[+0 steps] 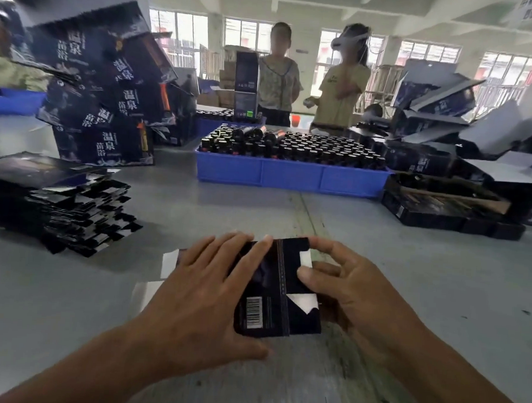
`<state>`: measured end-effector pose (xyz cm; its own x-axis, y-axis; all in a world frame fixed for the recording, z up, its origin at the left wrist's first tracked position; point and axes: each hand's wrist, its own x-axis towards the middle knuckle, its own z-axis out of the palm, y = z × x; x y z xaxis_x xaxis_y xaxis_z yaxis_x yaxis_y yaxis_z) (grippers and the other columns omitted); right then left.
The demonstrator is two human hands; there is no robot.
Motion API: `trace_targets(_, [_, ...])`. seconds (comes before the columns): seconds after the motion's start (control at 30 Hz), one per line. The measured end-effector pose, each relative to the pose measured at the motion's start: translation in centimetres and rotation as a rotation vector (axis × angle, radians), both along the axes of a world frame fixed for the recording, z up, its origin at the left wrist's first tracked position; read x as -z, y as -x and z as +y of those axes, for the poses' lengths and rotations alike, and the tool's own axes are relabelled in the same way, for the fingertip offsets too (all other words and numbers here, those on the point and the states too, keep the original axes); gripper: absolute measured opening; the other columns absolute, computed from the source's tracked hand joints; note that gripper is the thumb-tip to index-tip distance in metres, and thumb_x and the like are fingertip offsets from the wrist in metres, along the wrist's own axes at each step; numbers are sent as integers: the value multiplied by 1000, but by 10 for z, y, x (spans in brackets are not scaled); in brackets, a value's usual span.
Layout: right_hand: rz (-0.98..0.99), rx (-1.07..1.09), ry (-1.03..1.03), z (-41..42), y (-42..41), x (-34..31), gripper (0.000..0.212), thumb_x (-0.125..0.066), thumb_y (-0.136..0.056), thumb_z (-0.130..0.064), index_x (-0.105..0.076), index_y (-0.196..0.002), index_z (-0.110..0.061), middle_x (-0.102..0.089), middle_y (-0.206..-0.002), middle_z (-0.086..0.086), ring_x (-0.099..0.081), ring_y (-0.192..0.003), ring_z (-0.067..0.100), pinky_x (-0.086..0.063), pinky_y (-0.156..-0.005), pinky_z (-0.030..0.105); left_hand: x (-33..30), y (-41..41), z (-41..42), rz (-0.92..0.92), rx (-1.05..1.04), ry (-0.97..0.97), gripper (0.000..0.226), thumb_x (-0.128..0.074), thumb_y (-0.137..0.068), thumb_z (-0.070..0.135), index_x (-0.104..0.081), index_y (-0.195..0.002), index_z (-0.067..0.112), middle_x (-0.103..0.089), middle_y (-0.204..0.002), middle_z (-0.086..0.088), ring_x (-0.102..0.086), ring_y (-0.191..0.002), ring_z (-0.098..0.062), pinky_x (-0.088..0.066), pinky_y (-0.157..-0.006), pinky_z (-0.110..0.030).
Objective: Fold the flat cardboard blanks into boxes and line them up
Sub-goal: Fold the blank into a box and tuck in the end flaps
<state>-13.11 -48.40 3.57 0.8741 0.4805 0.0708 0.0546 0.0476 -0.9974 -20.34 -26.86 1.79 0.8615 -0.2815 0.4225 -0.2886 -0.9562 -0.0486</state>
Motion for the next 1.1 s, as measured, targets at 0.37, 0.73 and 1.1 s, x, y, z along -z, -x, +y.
trace_targets(0.37, [57, 46, -5, -1, 1, 3, 27, -68, -81, -44, -75, -99, -25, -78, -100, 6, -76, -87, 25, -58, -66, 30, -13, -1, 9, -255, -51, -51, 109, -42, -74, 84, -33, -150, 6, -60, -130, -9, -51, -112, -21, -50, -94, -40])
trace_targets(0.73, [-172, 4, 80, 4, 14, 4, 11, -72, -80, -25, -69, -89, -30, -79, -94, 0, -77, -85, 18, -60, -64, 26, -12, 0, 6, -282, 6, -162, 109, -47, -76, 85, -34, -150, 7, -59, -125, -13, -62, -106, -29, -52, -89, -48])
trace_targets(1.1, [-311, 56, 105, 8, 23, 1, 33, -64, -95, -11, -66, -110, -41, -78, -91, -7, -76, -79, 14, -57, -57, 21, -11, 2, -3, -383, 94, -54, 87, -43, -91, 76, -35, -149, 12, -59, -131, -13, -59, -112, -29, -48, -93, -48])
